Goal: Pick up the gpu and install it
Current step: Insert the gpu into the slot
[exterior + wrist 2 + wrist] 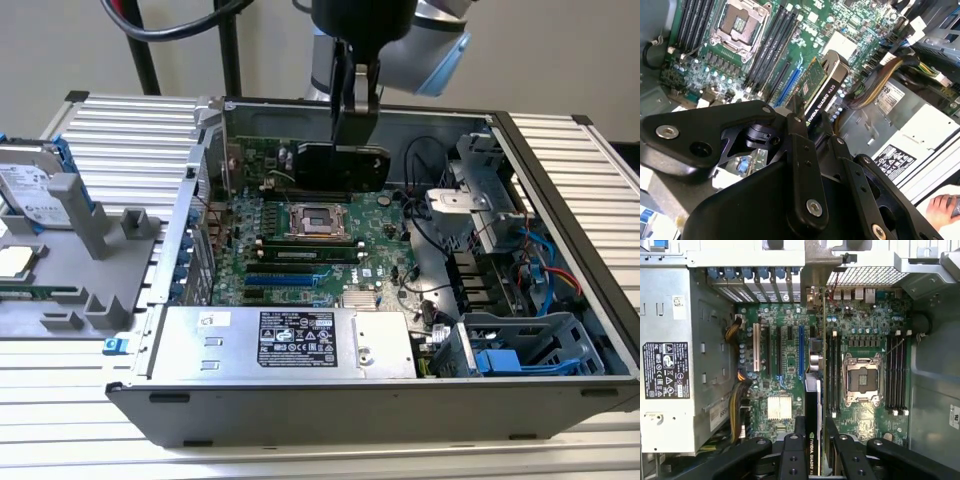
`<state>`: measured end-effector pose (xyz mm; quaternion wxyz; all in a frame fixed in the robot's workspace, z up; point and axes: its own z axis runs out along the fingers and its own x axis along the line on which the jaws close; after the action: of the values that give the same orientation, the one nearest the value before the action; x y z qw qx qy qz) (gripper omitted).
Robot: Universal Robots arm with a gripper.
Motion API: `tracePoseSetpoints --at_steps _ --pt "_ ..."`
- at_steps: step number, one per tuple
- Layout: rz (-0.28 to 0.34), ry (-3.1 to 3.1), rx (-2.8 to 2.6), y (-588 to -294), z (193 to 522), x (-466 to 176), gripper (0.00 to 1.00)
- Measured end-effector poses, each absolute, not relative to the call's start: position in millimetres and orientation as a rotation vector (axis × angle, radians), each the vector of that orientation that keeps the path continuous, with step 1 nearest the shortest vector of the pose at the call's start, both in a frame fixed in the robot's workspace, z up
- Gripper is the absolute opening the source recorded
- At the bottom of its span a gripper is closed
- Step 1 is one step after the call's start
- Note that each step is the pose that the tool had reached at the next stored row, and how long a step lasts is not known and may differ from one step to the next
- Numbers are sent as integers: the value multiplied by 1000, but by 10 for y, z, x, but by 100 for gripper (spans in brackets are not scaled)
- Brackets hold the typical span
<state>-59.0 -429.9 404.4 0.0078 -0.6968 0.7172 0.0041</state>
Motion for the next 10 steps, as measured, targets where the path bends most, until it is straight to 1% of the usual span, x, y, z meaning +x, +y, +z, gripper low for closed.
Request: tracePoseSetpoints --at_steps 10 --pt "5 2245 -2172 -4277 3972 -609 0"
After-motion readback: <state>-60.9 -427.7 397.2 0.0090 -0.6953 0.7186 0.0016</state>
